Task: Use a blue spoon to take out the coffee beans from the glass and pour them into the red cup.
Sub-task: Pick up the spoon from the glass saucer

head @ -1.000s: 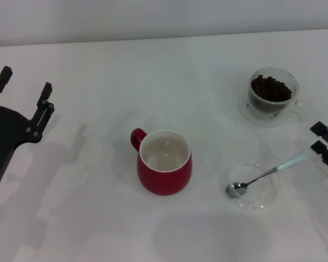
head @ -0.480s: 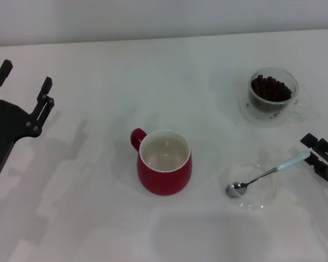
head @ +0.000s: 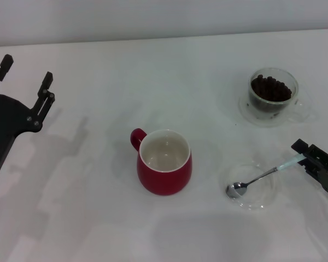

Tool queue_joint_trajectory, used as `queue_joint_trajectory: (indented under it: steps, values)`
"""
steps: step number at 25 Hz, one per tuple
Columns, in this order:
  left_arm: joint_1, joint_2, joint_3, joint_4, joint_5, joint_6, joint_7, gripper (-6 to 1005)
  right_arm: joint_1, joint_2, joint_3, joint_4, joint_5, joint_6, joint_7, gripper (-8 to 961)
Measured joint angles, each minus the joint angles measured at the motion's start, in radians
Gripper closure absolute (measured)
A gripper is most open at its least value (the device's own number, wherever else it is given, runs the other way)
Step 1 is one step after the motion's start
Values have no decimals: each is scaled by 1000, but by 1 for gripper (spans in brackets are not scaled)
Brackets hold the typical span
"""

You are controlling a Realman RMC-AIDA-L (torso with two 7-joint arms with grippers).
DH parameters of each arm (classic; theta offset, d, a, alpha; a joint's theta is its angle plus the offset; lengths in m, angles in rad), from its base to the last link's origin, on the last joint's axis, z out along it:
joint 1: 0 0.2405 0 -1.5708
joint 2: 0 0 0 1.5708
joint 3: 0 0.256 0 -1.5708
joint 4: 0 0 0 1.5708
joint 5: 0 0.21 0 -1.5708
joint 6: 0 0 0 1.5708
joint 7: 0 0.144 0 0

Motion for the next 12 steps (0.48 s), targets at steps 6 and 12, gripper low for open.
queue_joint_trajectory:
  steps: [6,12]
  values:
    - [-1,0,-2,0,0,-2,0,324,3,2,-5,1,0,-5,-5,362]
    - [-2,0,-2,0,0,-3,0,324,0,2,-10,2,0,6,-12,391]
